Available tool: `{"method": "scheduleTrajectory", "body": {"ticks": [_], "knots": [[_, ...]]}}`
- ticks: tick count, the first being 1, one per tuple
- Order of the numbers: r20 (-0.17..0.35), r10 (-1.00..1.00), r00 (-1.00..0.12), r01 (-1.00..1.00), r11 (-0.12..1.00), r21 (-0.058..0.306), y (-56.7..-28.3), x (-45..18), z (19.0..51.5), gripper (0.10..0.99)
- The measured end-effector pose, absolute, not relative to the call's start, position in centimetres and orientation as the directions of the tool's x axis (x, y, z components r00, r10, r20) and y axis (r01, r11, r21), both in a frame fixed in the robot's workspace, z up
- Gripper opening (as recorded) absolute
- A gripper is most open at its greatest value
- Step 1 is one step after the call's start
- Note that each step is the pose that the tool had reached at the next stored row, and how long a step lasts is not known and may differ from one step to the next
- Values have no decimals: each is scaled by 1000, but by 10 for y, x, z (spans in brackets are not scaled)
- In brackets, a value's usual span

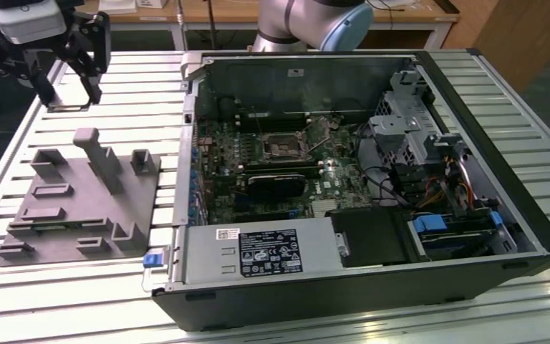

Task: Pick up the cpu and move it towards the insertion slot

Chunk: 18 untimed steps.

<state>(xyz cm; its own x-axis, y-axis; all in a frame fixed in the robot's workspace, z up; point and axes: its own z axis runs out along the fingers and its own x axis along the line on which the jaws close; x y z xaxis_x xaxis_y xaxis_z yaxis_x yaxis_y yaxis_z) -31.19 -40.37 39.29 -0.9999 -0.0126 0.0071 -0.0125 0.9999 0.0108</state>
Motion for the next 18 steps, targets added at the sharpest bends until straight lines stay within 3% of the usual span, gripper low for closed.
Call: {"method": "scheduleTrajectory", "body": {"ticks": [18], "knots": [[7,-13,-1000,-13,1000,11,-404,-287,393,545]]}}
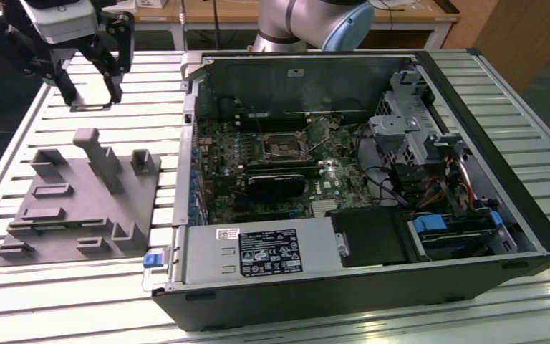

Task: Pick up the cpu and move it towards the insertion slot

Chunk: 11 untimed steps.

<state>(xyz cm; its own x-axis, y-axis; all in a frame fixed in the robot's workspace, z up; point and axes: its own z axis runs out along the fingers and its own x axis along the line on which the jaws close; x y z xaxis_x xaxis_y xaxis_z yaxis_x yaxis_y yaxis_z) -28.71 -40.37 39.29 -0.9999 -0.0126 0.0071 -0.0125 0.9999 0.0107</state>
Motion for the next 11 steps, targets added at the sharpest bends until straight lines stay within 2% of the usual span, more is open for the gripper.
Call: {"method": "scheduleTrajectory", "body": {"ticks": [11], "knots": [[7,-13,-1000,-13,1000,11,-404,-272,393,545]]}}
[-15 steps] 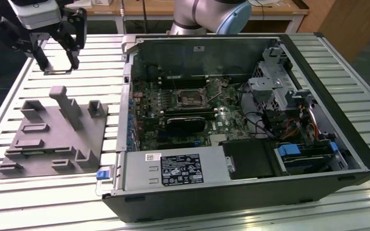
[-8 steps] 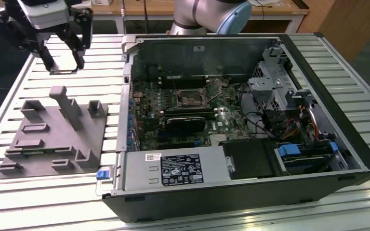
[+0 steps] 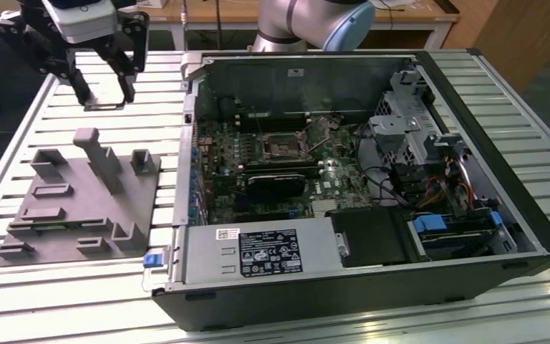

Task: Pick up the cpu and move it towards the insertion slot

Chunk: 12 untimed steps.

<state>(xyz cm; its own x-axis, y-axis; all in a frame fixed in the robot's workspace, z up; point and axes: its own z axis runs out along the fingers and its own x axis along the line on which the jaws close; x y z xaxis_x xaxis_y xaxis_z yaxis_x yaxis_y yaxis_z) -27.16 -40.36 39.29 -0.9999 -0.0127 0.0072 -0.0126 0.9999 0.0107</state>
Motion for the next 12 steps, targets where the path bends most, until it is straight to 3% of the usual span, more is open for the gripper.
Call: {"method": "scheduleTrajectory", "body": {"ticks": [12], "knots": [[7,-13,-1000,-13,1000,11,-403,-255,393,545]]}}
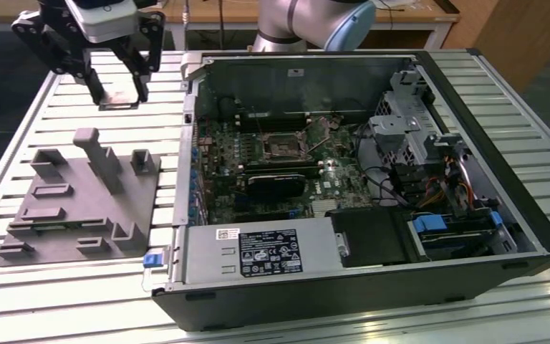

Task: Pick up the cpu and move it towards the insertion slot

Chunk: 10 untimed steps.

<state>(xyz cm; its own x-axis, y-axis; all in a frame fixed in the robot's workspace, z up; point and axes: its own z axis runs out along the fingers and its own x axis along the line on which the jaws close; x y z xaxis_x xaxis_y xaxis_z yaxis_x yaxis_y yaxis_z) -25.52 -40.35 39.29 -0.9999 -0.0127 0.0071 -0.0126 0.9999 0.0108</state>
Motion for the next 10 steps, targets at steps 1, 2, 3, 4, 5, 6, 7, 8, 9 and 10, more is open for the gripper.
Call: {"method": "scheduleTrajectory", "body": {"ticks": [1,2,3,4,5,6,7,8,9,10], "knots": [[7,-13,-1000,-13,1000,11,-403,-254,393,545],[7,-13,-1000,-13,1000,11,-403,-252,393,545],[7,-13,-1000,-13,1000,11,-403,-251,393,545],[7,-13,-1000,-13,1000,11,-403,-250,393,545],[7,-13,-1000,-13,1000,11,-403,-248,393,545],[7,-13,-1000,-13,1000,11,-403,-247,393,545],[7,-13,-1000,-13,1000,11,-403,-245,393,545],[7,-13,-1000,-13,1000,11,-403,-244,393,545],[7,-13,-1000,-13,1000,11,-403,-243,393,545],[7,-13,-1000,-13,1000,11,-403,-241,393,545]]}}
